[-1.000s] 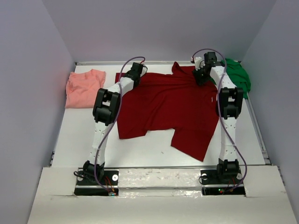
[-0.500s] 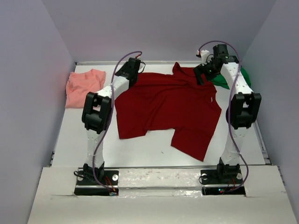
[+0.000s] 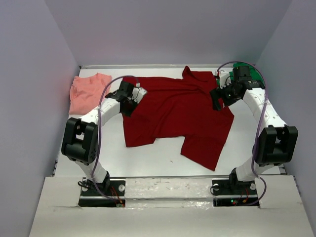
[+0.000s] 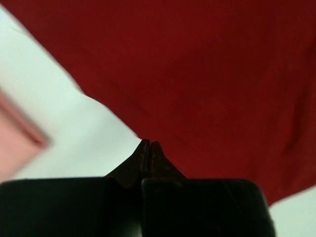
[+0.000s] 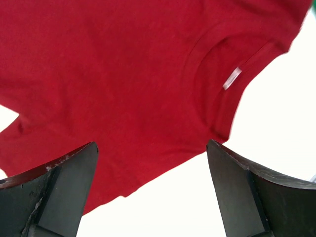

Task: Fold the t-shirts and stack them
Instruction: Fold the tshirt

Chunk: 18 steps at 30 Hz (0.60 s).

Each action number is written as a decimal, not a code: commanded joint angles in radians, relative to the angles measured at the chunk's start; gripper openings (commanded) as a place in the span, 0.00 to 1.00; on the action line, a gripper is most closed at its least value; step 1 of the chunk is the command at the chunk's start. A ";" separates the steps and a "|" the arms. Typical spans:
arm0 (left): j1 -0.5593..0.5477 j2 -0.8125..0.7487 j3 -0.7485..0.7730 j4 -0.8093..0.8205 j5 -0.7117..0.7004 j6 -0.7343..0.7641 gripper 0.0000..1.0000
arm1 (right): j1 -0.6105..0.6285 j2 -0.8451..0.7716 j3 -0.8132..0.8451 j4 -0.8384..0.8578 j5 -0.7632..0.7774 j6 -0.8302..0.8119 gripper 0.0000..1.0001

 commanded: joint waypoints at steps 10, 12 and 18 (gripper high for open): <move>-0.005 -0.136 -0.202 -0.072 0.177 0.093 0.00 | 0.000 -0.188 -0.223 0.113 -0.030 0.092 0.95; -0.006 -0.144 -0.210 -0.069 0.183 0.093 0.00 | 0.000 -0.195 -0.230 0.113 -0.032 0.094 0.95; -0.012 -0.154 -0.239 -0.067 0.249 0.099 0.00 | 0.000 -0.176 -0.236 0.113 -0.026 0.096 0.95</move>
